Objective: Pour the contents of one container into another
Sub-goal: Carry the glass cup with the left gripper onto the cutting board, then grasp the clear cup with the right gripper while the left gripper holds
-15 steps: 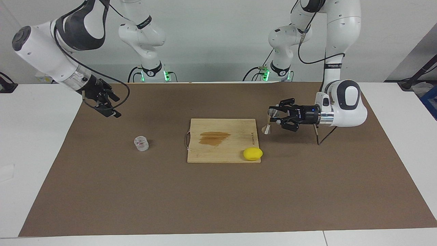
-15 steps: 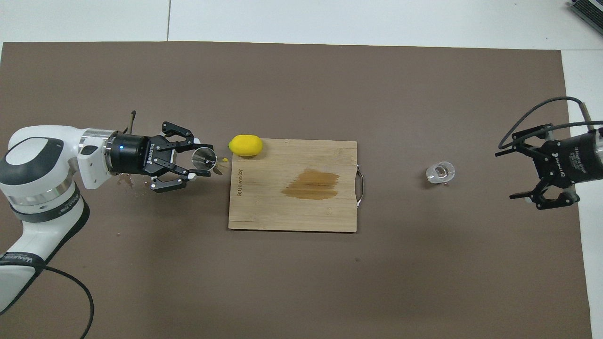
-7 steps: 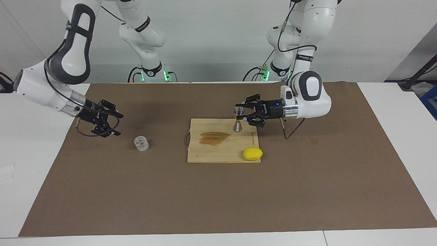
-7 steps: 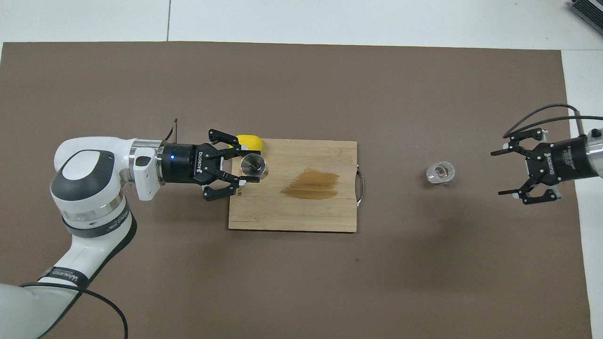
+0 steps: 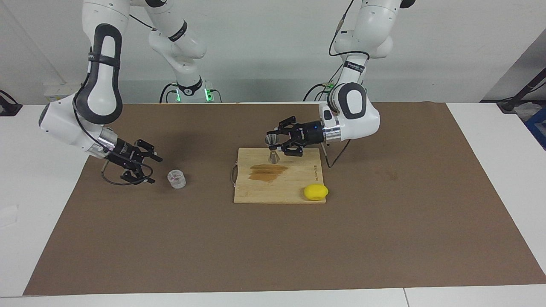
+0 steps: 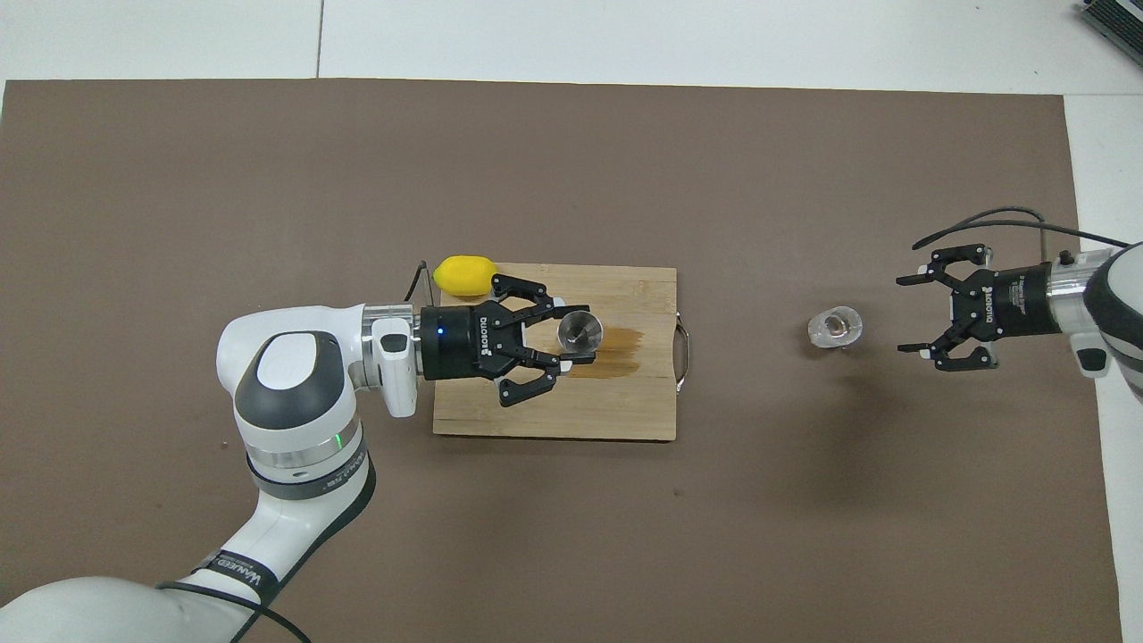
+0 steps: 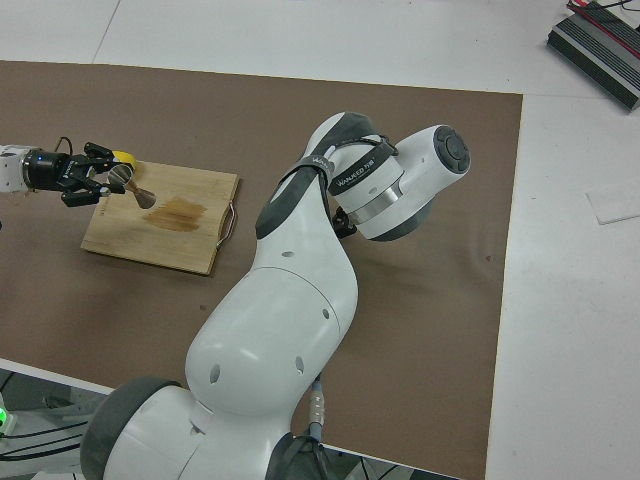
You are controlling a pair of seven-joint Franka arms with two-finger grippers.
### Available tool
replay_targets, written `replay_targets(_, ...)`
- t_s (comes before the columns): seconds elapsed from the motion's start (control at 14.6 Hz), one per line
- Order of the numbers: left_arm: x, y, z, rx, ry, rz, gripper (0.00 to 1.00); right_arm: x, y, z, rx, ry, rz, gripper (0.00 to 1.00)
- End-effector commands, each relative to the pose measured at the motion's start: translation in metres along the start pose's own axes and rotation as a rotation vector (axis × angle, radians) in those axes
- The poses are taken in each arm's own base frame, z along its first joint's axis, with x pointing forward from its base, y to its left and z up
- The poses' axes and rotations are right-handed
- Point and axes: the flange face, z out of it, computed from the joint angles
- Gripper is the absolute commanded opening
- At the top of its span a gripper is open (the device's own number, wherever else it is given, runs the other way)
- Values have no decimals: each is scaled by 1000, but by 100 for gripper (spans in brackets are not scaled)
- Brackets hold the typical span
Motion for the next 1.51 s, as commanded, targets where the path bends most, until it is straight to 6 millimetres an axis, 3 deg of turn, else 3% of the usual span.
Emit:
replay_targets(0.0,-5,16,4,55,-9,71,33,10,9,17,26,-18,-16,91)
replay_targets(0.14,-16,18,7,66,0,64,34,19,7,27,37,-32,-13,90)
replay_targets(0.27,-21,22,12,75,16,102,34,11,5,38,40,-45,-33,90)
replay_targets(0.48,-34,21,13,94,22,133,34,31,2,65,44,-102,-49,90)
replay_targets(0.69,-59,18,14,106,11,133,34,24,0,71,53,-106,-59,90)
replay_targets(0.89,-64,17,9,116,8,122,34,20,0,73,52,-107,-64,88)
replay_targets(1.24,-81,24,7,122,-24,96,35,16,0,74,42,-128,-64,73)
replay_targets(1.44,-85,23,6,122,-21,88,34,6,-3,67,42,-145,-81,52)
